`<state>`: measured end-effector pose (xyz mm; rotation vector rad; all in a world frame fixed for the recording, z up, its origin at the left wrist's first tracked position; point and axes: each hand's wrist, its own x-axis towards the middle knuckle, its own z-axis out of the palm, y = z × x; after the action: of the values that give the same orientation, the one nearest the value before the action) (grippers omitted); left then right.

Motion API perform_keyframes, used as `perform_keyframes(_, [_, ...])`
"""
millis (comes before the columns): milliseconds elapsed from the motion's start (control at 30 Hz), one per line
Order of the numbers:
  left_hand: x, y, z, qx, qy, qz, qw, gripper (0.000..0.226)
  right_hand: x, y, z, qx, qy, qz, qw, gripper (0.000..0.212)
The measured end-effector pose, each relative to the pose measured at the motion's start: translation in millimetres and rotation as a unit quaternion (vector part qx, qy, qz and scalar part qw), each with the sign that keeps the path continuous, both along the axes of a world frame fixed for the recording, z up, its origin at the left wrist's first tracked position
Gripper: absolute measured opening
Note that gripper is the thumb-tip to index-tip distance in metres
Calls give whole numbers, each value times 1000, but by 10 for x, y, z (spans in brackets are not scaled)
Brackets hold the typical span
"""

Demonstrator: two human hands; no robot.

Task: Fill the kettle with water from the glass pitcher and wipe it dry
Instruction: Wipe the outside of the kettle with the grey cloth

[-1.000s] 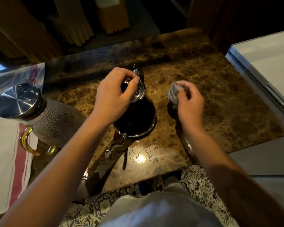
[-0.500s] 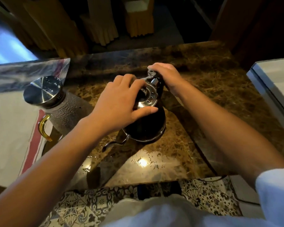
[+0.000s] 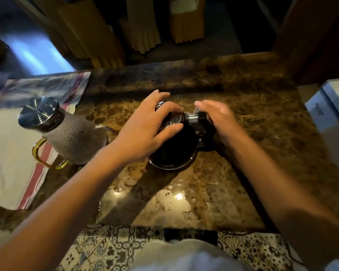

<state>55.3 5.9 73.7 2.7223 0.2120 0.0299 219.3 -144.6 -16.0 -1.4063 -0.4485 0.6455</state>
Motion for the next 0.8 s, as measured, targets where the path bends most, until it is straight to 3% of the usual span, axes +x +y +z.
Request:
perform_keyframes(67, [11,20,52,34,8,3,999,49,-20,-180,-42,7,-63,0,998,32])
perform_keyframes(200, [-61,76,82,89,6,31,995,50,-154,-369,-23,-4,-147,51,988,15])
perform_keyframes(367, [-157,246,-1,3,-14,4,1000,52,-443,-283,-95,-14,-153,94,984,12])
perform_keyframes(500, [-240,383,-65,-8,-31,16,999,52,-669,-128,-47,-32,-185,103,977,18])
perform_keyframes(600, [-302,462,-72,-27,-33,40,998,56,-883,49,-24,-56,-237,80,967,23])
perform_keyframes(700, [-362,573,-65,-117,-21,38,992,62,-1086,240,-46,-63,-241,37,968,24])
perform_keyframes(800, [-382,709,-67,-146,-23,24,989,63,-1260,376,-65,-73,-233,3,970,26])
